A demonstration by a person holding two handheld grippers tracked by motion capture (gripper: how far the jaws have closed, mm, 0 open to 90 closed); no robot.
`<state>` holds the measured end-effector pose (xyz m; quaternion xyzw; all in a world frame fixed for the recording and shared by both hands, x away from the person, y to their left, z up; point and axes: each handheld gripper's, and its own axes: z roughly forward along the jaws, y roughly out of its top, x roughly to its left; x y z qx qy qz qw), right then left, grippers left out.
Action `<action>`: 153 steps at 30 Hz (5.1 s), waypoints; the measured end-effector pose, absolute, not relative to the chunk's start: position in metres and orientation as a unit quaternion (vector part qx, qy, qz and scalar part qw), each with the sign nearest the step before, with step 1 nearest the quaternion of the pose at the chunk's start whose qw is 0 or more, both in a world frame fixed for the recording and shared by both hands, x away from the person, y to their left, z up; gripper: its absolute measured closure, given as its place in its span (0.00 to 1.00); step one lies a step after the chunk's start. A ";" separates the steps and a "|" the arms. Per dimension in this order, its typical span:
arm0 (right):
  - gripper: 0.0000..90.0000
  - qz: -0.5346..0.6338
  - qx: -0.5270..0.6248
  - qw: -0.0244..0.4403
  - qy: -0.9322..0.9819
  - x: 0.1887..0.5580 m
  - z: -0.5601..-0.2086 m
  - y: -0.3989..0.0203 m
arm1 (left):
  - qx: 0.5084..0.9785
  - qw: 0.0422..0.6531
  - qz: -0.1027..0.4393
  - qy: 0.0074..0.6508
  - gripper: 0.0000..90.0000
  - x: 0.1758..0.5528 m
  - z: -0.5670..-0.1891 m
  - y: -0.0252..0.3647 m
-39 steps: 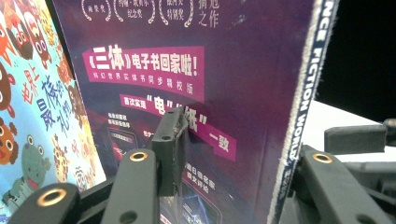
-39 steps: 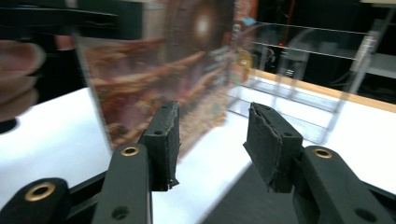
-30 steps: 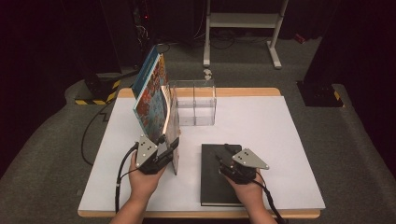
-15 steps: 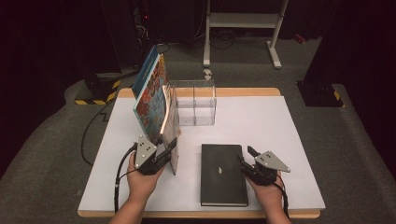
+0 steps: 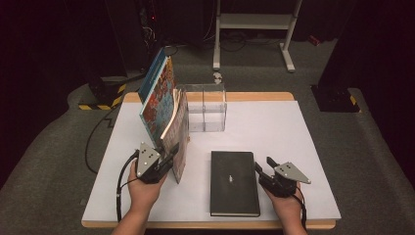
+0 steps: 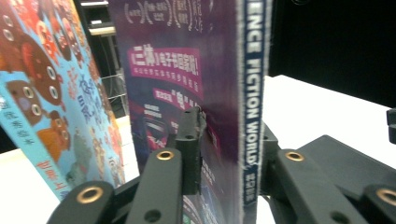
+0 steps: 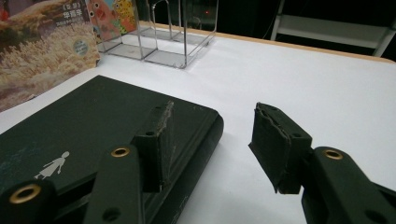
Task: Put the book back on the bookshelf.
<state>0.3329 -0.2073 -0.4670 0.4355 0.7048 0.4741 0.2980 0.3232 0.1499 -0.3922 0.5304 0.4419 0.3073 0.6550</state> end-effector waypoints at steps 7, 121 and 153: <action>0.54 0.475 0.436 0.294 0.706 0.333 -0.468 -0.204 | 0.516 0.654 0.318 0.453 0.93 0.322 -0.392 0.159; 0.55 0.501 0.438 0.274 0.694 0.330 -0.465 -0.212 | 0.483 0.594 0.375 0.523 0.93 0.467 -0.339 0.115; 0.54 0.504 0.437 0.271 0.694 0.330 -0.465 -0.214 | 0.467 0.579 0.402 0.534 0.93 0.518 -0.350 0.105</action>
